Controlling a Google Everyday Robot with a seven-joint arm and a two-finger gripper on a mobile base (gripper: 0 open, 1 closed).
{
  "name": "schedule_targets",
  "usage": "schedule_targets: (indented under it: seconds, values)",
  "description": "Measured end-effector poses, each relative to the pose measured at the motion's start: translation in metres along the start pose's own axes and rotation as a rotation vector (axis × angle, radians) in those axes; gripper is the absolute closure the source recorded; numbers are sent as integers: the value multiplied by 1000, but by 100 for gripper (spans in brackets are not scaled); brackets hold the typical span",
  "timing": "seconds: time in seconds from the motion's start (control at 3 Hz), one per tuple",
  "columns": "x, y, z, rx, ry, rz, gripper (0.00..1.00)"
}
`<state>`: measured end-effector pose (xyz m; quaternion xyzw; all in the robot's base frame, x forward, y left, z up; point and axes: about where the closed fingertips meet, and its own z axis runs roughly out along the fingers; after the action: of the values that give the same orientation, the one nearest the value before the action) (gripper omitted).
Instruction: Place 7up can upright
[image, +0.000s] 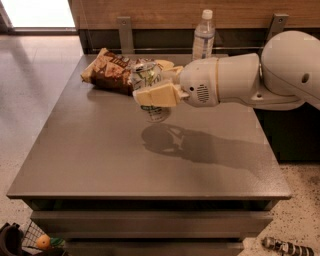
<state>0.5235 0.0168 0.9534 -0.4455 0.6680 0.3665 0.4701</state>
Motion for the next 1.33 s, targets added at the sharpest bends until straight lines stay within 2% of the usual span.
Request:
schedule_targets:
  seconds: [0.67, 1.0, 1.33]
  values:
    - [10, -9, 2, -31, -124, -204, 100]
    - [16, -6, -5, -18, -144, -244, 100]
    - [27, -1, -7, -4, -136, -233, 100]
